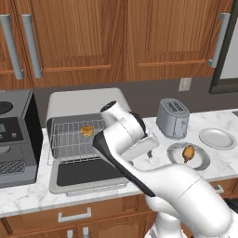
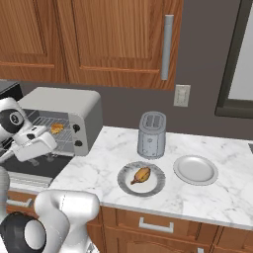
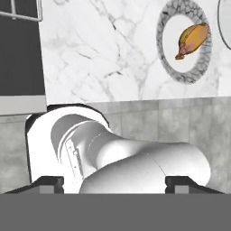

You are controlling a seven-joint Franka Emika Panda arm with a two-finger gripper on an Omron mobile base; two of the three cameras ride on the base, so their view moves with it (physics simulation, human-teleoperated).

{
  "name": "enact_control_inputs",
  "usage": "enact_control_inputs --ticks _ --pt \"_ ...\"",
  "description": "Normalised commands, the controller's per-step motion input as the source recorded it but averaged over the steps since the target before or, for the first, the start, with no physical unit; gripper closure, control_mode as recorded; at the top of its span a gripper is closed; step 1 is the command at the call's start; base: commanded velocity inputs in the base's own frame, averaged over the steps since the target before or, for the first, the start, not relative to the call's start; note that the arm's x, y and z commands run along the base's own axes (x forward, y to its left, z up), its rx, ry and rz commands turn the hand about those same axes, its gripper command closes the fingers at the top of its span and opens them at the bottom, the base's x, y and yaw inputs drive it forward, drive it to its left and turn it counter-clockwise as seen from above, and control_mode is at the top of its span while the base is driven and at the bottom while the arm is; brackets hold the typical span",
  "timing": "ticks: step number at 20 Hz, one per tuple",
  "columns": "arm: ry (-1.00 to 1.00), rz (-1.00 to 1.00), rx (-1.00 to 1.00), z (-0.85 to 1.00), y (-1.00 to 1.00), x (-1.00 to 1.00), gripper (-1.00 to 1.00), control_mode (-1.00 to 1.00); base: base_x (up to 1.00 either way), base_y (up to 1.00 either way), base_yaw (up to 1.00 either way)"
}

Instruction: Open the toaster oven door. Place the bread on the bottom rack in the toaster oven and place the chicken drumstick on the top rack.

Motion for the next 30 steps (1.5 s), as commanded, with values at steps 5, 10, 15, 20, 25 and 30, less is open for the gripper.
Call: enact_control_inputs --ticks 5,10,15,20,25,30 --pt "0.09 -0.04 0.0 0.17 -0.73 0.14 -1.0 -1.0 0.0 0.0 0.0" --pt "0.0 0.0 0.0 0.04 -0.77 0.09 -1.0 -1.0 0.0 0.0 0.0" --pt "0.0 0.0 0.03 0.0 -0.79 0.06 -1.0 -1.0 0.0 0.0 0.0" --pt "0.0 -0.04 0.05 0.0 -0.74 0.11 -1.0 -1.0 0.0 0.0 0.0" --pt "0.0 -0.08 0.12 -0.01 -0.65 0.15 -1.0 -1.0 0.0 0.0 0.0" --pt "0.0 -0.06 0.15 -0.08 -0.63 0.12 -1.0 -1.0 0.0 0.0 0.0"
